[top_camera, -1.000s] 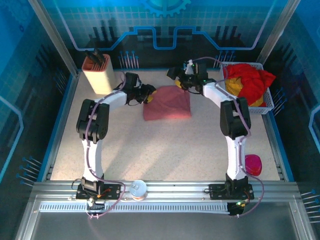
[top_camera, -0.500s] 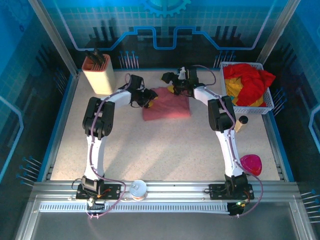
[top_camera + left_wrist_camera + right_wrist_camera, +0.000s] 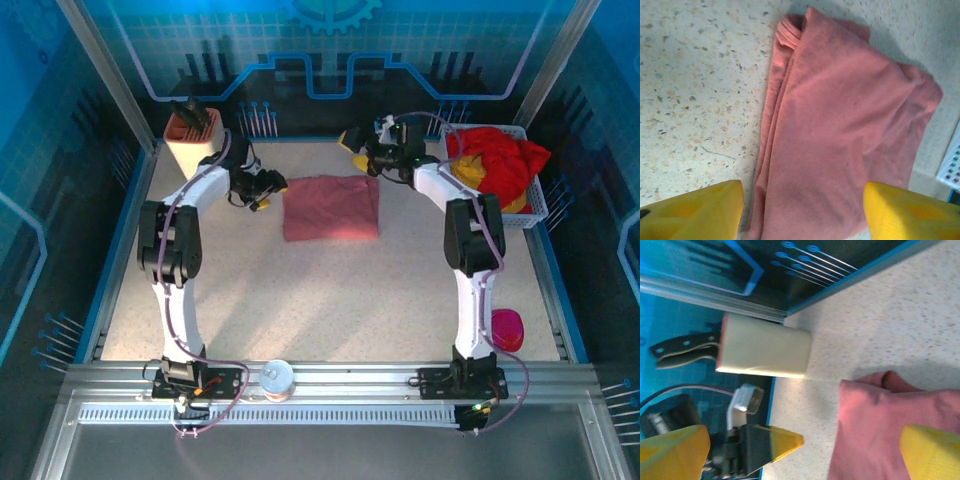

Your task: Fold and stack the t-shirts

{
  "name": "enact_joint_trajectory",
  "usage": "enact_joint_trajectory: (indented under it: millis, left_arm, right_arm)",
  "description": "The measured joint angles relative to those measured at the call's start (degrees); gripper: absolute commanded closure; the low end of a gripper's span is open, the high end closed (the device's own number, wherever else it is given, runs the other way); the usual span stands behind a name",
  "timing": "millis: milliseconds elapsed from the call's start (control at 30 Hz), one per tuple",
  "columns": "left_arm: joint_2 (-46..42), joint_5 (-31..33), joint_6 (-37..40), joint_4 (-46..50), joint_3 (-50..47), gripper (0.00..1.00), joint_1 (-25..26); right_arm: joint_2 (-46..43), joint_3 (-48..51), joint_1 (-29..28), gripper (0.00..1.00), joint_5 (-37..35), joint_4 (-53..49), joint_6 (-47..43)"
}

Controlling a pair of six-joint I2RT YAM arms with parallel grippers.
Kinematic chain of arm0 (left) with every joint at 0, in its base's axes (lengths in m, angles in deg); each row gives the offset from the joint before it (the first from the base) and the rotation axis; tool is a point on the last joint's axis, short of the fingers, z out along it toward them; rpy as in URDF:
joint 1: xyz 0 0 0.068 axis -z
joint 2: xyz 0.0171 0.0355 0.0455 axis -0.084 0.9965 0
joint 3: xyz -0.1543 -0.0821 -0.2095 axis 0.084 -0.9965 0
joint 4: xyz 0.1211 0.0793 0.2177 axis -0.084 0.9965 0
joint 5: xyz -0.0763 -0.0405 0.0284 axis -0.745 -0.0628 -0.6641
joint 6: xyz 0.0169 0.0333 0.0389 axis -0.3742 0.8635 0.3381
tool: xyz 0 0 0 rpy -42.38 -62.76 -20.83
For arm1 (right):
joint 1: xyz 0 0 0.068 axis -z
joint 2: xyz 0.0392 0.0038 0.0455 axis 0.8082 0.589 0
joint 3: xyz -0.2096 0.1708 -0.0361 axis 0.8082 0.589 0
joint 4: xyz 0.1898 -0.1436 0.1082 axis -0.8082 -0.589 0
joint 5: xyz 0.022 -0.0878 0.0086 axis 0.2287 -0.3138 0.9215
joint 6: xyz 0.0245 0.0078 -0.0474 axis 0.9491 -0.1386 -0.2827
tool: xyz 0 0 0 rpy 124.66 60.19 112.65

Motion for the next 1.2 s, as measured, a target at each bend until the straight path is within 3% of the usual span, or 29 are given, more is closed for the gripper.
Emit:
enact_joint_trajectory:
  millis: [300, 533, 633, 767, 800, 1033, 1200]
  left_arm:
    - [11.5, 1.9, 6.4, 6.9, 10.4, 0.37, 2.6]
    - [14.9, 4.1, 7.1, 9.4, 14.7, 0.48, 4.9]
    - [15.2, 6.6, 7.3, 10.1, 15.2, 0.65, 6.2]
    - [15.4, 9.1, 8.0, 11.4, 15.3, 0.98, 7.6]
    - [15.3, 9.9, 8.4, 11.6, 15.3, 1.0, 7.8]
    - [8.0, 19.0, 12.2, 13.6, 5.4, 1.0, 8.1]
    - [-0.5, 24.3, 15.3, 15.6, -6.8, 1.0, 2.6]
  right_arm:
    - [-12.1, 15.2, 0.7, 0.02, 1.4, 1.5, -3.8]
    - [-16.4, 25.6, 2.9, 0.02, 1.9, -0.5, -7.3]
    - [-19.5, 29.0, 3.9, 0.02, 1.9, -1.2, -8.4]
    - [-23.7, 31.9, 5.6, 0.02, 2.3, -1.7, -9.4]
    - [-24.5, 32.3, 6.1, 0.02, 2.5, -1.8, -9.7]
    - [-27.6, 34.5, 8.1, 0.02, 3.2, -3.8, -11.7]
    - [-27.7, 35.4, 8.2, 0.02, 3.7, -5.0, -12.8]
